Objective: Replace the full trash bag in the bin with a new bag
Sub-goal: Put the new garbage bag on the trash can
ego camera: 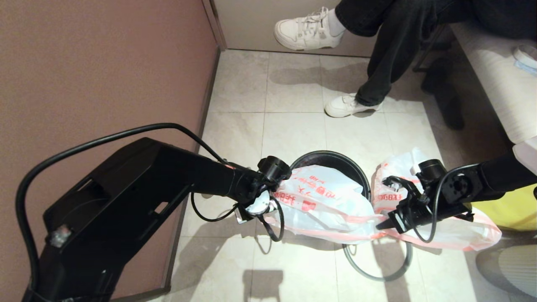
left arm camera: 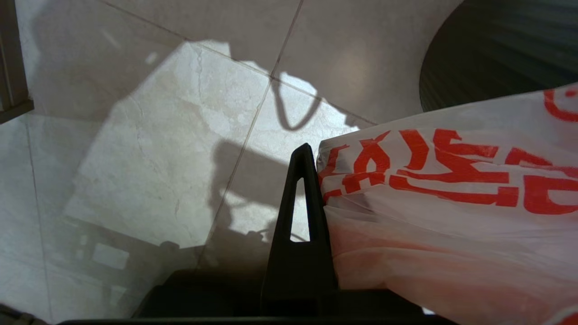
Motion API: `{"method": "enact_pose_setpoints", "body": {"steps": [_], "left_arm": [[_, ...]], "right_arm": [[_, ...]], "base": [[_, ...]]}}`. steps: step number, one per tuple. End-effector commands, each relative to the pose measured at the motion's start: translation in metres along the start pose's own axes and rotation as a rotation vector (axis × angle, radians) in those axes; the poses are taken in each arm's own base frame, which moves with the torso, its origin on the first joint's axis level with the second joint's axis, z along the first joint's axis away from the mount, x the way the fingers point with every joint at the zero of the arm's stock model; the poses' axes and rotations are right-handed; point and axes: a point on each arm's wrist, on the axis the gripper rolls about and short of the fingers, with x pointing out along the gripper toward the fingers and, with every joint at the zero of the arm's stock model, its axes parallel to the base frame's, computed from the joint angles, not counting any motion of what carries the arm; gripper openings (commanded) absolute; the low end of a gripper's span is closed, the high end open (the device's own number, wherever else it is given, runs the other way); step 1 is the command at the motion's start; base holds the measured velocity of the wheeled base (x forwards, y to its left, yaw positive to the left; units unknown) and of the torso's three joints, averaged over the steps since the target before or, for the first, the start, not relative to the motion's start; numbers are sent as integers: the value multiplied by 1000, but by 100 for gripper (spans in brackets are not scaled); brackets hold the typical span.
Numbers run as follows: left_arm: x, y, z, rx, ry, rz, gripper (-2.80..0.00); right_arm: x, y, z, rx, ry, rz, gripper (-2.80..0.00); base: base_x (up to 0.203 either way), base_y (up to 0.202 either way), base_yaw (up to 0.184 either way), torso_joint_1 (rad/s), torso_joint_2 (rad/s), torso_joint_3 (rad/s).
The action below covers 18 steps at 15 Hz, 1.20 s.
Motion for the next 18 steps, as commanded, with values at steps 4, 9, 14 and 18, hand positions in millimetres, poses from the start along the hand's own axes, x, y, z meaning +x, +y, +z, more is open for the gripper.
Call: {"method": "enact_pose_setpoints", "body": {"steps": [4, 9, 14, 18], "left_arm": [[13, -9, 10, -31, -31, -4, -280], [23, -21, 15, -11, -73, 11, -280], [10, -20, 20, -5, -60, 37, -280], [-12, -20, 25, -8, -58, 6, -280]], "right_arm": [[18, -11, 2, 38, -55, -8, -280], [31, -18, 3, 30, -180, -43, -280], [25, -14, 5, 39, -223, -58, -280], [2, 3, 4, -26, -192, -54, -280]], "base": [[0, 0, 0, 0, 0, 0], [0, 0, 0, 0, 0, 0], [0, 0, 0, 0, 0, 0], [0, 0, 0, 0, 0, 0]]}}
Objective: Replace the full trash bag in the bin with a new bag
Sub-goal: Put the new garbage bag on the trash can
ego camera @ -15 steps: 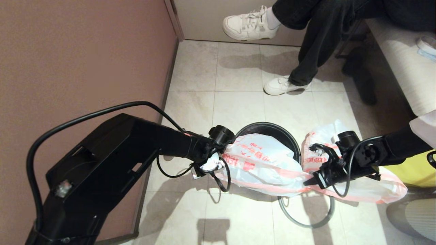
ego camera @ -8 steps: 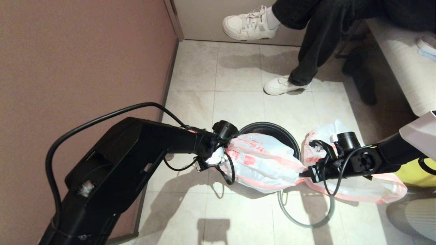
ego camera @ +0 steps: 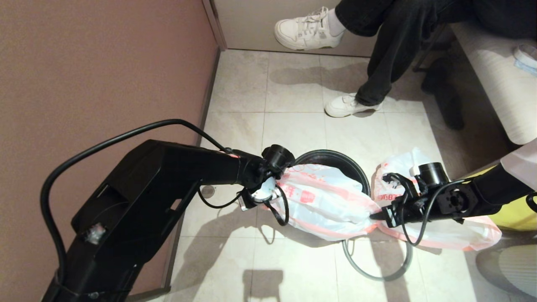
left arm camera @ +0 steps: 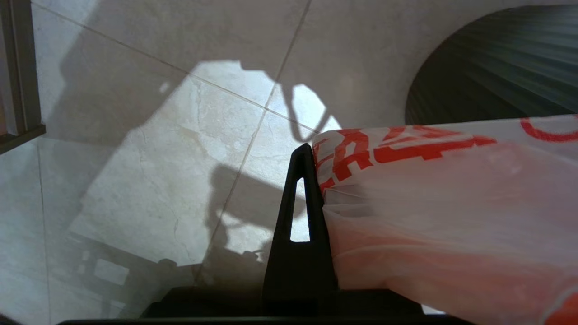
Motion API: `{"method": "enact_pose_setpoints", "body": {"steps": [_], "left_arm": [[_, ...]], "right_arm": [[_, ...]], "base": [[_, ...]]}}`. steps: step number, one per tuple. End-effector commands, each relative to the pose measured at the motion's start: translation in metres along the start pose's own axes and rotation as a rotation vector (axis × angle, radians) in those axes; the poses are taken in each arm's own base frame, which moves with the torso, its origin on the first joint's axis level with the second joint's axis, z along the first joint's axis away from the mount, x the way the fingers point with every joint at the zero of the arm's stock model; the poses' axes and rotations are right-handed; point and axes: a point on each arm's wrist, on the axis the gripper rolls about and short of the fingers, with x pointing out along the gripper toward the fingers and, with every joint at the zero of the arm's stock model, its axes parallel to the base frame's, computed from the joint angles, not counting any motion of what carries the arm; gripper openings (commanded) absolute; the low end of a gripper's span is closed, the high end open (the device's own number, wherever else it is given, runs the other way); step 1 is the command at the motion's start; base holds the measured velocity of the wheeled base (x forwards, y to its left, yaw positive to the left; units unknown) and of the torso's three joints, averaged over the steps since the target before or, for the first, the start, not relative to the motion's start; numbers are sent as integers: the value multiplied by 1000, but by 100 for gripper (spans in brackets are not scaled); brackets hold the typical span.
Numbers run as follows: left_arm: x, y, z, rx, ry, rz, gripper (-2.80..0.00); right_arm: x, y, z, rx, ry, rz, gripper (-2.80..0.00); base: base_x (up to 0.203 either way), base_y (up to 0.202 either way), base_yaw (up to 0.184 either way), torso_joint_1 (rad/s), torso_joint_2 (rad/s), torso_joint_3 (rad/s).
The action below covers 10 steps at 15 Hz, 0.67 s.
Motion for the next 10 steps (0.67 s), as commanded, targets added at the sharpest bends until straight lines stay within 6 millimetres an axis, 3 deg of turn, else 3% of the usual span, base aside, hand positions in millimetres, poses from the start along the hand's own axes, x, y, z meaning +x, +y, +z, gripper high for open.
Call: {"method": "enact_pose_setpoints", "body": {"steps": [1, 5, 7, 10], "left_arm": [[-8, 1, 4, -10, -9, -9, -280], [-15, 1, -5, 1, 6, -11, -280], [-5, 3, -12, 10, 24, 14, -280], [-17, 3, -18, 6, 32, 6, -280]], "right_arm": [[-18, 11, 3, -70, 19, 11, -280], [-28, 16, 3, -88, 48, 16, -280], [-26, 15, 1, -86, 53, 18, -280], [-31, 18, -2, -100, 60, 23, -280]], "base": [[0, 0, 0, 0, 0, 0], [0, 0, 0, 0, 0, 0], [0, 0, 0, 0, 0, 0], [0, 0, 0, 0, 0, 0]]}}
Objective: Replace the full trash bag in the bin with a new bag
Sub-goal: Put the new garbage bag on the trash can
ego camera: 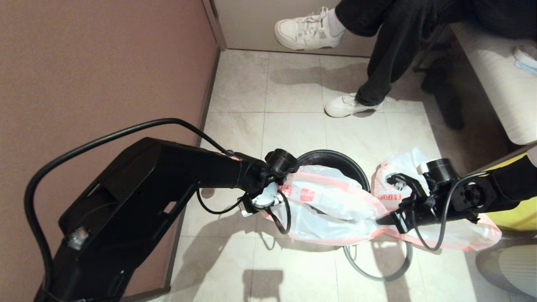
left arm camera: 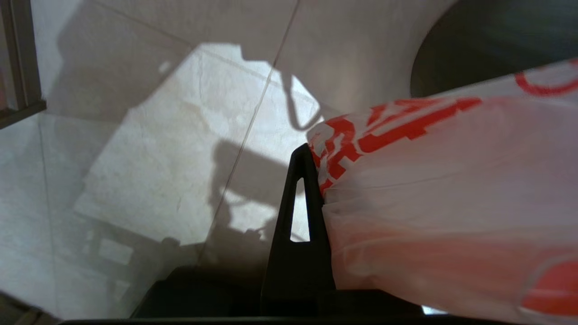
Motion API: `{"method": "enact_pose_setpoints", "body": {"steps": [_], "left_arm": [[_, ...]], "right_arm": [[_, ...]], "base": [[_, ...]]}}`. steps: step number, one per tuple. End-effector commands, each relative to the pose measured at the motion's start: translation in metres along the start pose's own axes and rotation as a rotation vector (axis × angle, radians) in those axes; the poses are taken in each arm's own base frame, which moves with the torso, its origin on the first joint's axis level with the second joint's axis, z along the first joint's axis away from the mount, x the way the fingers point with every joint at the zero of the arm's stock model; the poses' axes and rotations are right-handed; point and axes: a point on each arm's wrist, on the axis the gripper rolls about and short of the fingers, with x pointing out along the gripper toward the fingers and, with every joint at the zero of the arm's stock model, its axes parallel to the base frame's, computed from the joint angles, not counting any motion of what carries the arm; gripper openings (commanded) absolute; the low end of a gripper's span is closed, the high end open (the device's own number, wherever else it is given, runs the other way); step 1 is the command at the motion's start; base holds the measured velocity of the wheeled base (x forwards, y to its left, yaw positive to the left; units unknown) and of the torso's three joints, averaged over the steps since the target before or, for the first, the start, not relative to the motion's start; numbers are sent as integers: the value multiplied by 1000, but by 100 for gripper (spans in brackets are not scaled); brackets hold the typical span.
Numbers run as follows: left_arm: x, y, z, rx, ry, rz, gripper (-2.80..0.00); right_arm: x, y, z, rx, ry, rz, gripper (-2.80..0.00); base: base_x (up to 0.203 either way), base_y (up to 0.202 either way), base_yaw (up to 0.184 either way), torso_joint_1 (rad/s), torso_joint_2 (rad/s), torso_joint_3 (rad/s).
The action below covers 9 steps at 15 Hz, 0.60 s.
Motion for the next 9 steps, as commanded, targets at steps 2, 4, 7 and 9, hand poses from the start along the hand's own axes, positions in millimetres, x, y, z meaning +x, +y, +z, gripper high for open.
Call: {"method": "enact_pose_setpoints", "body": {"steps": [2, 4, 7, 9], "left_arm": [[-7, 3, -9, 19, 20, 4, -280], [-5, 6, -19, 40, 48, 14, -280], [7, 6, -28, 58, 69, 42, -280], [14, 6, -34, 69, 77, 55, -280]], "right_arm": [[-3, 5, -5, -25, 11, 8, -280], [1, 6, -11, -37, 30, 17, -280], [18, 2, -21, -36, 76, 38, -280], [28, 0, -27, -29, 98, 47, -280]], "base": [[0, 0, 0, 0, 0, 0], [0, 0, 0, 0, 0, 0], [0, 0, 0, 0, 0, 0], [0, 0, 0, 0, 0, 0]]}}
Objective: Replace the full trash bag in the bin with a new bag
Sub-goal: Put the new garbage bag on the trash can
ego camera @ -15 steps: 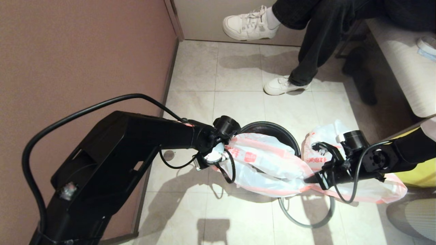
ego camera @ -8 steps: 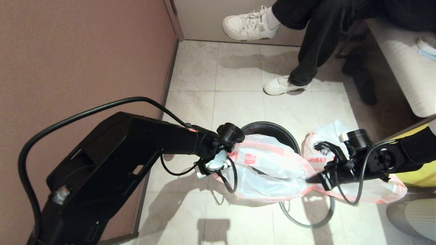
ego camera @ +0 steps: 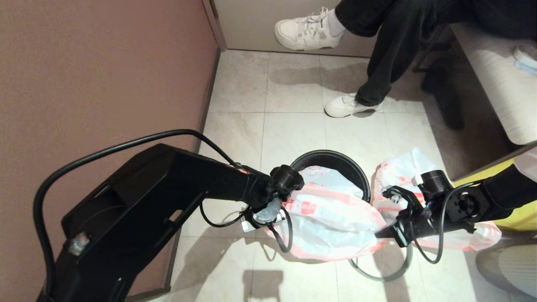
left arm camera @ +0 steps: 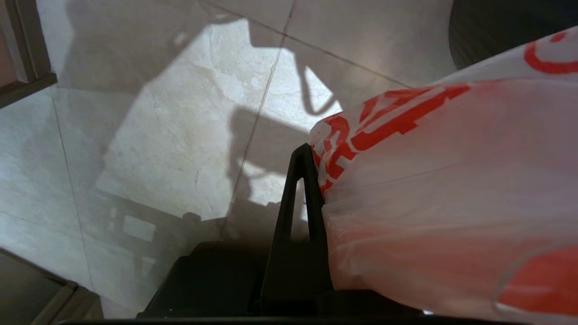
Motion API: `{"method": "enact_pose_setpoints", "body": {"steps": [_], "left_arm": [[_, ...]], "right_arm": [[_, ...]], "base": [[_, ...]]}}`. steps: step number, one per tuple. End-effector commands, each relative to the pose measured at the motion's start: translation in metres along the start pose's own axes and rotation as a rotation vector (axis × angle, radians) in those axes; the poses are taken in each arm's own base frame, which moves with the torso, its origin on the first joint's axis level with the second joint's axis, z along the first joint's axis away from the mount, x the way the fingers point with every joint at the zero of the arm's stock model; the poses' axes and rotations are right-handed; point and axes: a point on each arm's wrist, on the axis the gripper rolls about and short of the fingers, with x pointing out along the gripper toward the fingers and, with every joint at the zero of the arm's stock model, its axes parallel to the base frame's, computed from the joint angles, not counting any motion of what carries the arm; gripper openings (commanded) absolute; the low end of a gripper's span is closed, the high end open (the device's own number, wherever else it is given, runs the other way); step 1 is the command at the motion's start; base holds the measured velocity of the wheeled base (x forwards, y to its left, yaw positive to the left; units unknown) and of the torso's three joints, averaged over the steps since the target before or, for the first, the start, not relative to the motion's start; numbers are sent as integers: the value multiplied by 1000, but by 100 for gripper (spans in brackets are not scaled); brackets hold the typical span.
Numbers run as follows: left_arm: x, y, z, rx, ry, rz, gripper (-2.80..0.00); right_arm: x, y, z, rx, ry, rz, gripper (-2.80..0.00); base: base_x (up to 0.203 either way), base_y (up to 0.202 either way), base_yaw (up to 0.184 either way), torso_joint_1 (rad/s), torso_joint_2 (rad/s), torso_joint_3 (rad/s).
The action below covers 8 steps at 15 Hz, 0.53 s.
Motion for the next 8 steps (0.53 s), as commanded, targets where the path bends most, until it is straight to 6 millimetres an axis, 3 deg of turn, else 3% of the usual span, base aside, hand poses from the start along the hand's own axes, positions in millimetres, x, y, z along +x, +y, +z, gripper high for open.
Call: {"method": "enact_pose_setpoints", "body": {"steps": [1, 5, 8], "left_arm": [[14, 0, -4, 1, 10, 28, -280], [23, -4, 14, -50, -31, 9, -280], [22, -8, 40, -112, -94, -21, -280]], "right_arm": [[15, -5, -9, 7, 36, 19, -280], [23, -15, -4, -19, -42, 0, -280], [24, -21, 2, 5, -117, -29, -280]], "base": [[0, 0, 0, 0, 0, 0], [0, 0, 0, 0, 0, 0], [0, 0, 0, 0, 0, 0]]}}
